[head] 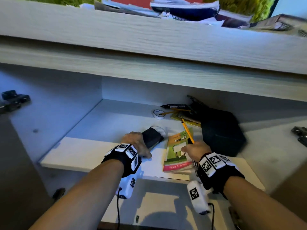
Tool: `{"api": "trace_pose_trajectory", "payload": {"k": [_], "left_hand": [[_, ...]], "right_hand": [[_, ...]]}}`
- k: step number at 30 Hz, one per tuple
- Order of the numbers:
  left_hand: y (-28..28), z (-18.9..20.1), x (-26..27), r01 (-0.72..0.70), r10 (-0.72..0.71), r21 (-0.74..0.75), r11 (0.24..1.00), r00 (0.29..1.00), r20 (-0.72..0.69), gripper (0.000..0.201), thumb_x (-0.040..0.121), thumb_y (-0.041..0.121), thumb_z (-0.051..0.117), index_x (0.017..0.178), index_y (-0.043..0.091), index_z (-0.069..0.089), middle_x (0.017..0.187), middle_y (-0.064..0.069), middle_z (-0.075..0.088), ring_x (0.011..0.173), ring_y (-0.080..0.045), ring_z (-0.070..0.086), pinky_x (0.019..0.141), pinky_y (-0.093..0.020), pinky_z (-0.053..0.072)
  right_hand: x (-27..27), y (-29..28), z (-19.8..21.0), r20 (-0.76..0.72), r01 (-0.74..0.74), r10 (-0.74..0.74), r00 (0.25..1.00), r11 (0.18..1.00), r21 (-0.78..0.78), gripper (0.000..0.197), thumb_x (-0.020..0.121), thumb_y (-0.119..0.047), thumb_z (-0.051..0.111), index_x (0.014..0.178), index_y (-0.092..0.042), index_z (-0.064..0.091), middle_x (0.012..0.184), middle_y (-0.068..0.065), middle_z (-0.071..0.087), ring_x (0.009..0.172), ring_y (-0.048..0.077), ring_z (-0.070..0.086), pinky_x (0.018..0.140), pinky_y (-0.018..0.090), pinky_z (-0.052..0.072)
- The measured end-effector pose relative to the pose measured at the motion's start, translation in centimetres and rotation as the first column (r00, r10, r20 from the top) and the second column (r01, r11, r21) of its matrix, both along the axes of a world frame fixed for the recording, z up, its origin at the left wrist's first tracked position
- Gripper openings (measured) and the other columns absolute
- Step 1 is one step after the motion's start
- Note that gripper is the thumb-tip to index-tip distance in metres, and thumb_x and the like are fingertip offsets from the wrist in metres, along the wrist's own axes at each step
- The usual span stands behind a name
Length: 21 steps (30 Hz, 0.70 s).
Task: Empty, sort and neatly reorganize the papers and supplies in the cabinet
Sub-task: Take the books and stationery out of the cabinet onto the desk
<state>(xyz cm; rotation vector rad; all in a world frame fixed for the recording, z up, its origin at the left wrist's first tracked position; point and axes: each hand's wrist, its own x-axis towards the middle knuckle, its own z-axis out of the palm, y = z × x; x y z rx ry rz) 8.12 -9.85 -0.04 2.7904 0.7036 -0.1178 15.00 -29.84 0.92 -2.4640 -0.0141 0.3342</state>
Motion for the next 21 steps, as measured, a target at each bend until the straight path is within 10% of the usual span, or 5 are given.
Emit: {"api": "trace_pose_trajectory", "payload": {"k": [21], "left_hand": [[-1.1, 5.4, -3.6, 0.175, -0.202, 0.161, 0.971, 0.964, 0.173, 0.06, 0.051, 0.048, 0.083, 0.093, 0.016, 0.053, 0.087, 0.002, 0.061, 0.074, -0.021, 0.059, 0.058, -0.025, 0.041]], "right_hand": [[-5.6, -3.9, 4.9, 0.479, -0.065, 0.226, 0.849, 0.942, -0.33, 0.029, 0.089, -0.046, 0.056, 0.104, -0.022, 0.06, 0.094, 0.002, 0.064, 0.085, 0.024, 0.063, 0.077, 0.037, 0.054]]}}
